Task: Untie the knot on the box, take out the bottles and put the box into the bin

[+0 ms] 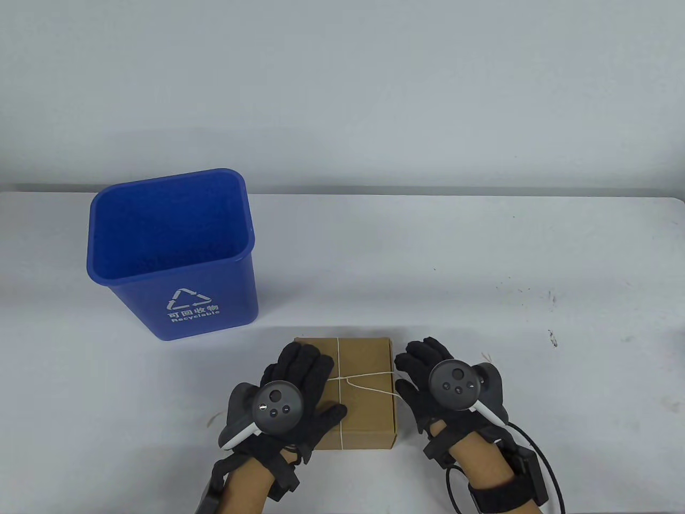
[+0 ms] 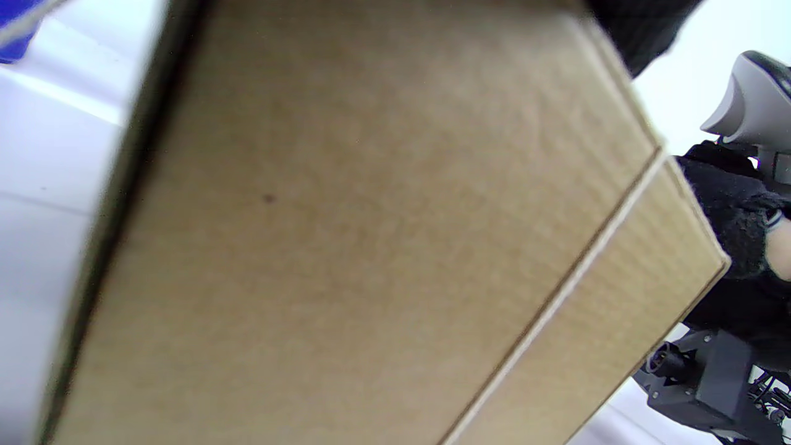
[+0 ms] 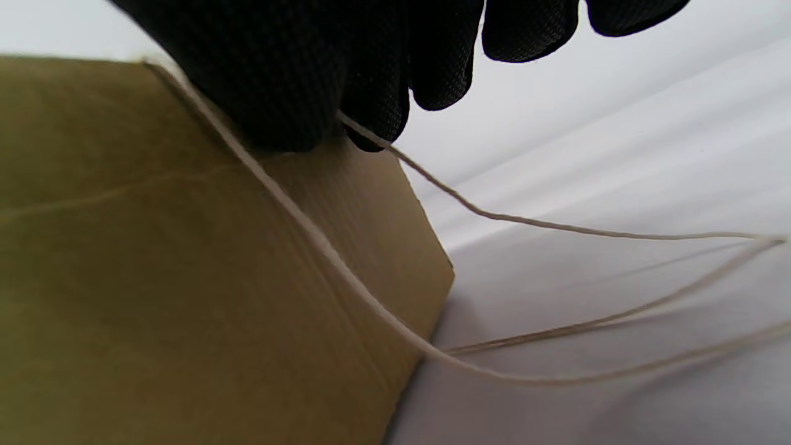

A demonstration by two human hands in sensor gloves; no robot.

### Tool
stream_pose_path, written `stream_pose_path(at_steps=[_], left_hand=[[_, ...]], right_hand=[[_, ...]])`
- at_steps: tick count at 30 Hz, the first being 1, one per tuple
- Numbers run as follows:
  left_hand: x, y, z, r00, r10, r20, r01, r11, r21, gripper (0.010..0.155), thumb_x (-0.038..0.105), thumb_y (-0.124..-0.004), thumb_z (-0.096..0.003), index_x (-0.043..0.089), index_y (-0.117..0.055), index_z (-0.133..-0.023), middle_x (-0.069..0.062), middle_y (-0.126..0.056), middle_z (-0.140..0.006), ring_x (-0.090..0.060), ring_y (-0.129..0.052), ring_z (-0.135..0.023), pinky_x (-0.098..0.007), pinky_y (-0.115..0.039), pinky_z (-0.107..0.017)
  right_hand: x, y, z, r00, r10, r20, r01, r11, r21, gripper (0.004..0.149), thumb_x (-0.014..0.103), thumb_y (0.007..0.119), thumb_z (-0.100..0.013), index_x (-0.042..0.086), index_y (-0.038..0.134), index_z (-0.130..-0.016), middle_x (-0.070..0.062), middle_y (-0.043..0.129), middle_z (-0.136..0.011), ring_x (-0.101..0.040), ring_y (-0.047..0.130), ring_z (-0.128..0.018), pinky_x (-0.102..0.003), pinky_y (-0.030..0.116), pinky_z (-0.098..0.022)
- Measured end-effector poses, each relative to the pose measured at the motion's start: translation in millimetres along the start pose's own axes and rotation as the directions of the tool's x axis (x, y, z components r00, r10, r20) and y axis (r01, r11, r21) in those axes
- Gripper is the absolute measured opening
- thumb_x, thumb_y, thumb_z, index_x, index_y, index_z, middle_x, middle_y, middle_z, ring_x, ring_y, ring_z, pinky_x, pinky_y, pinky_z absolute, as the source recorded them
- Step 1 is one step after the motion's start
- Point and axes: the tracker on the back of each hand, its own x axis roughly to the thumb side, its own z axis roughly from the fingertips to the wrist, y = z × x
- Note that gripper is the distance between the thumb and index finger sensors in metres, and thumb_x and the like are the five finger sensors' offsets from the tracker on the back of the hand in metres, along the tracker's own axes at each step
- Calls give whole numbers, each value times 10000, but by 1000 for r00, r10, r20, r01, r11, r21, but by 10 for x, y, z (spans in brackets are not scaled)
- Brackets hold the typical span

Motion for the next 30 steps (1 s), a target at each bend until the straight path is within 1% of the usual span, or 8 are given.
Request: stream_pose_path(at_steps=[3, 7, 20, 30], left_hand=[[0, -1, -1, 1000, 3, -1, -3, 1000, -1, 881, 616, -665, -503, 191, -280, -1172, -100, -148, -1190, -471, -69, -1111, -783, -252, -719], [2, -3, -1, 1000, 3, -1, -3, 1000, -1, 880, 615, -665, -503, 191, -280, -1171, -96, -146, -1190, -471, -70, -1111, -783, -253, -719], [-1, -5, -1, 1000, 6, -1, -6, 1000, -2, 880, 615, -666, -502, 195, -278, -1171, -93, -145, -1190, -469, -65, -1111, -785, -252, -718], [-3, -6, -1, 1000, 7, -1, -7, 1000, -3, 880, 615, -666, -502, 195, -276, -1171, -91, -143, -1190, -467, -63, -1112, -785, -250, -719]], right_hand=[[-3, 9, -5, 1000, 21, 0, -21, 999, -33, 468, 287, 789, -470, 50, 776, -873, -158, 596, -1009, -541, 497, -952, -701, 464, -628], [-50, 48, -26, 1000, 2, -16, -3, 1000, -25, 404, 284, 807, -464, 71, 836, -805, -141, 650, -983, -534, 532, -944, -699, 482, -624], [-177, 125, -68, 996, 34, -86, -31, 999, 37, 398, 295, 803, -467, 83, 841, -801, -139, 670, -976, -541, 545, -938, -699, 486, -622], [-431, 158, -102, 979, 48, -196, -33, 996, 78, 398, 296, 798, -469, 81, 840, -802, -145, 673, -974, -544, 547, -933, -700, 487, -620]])
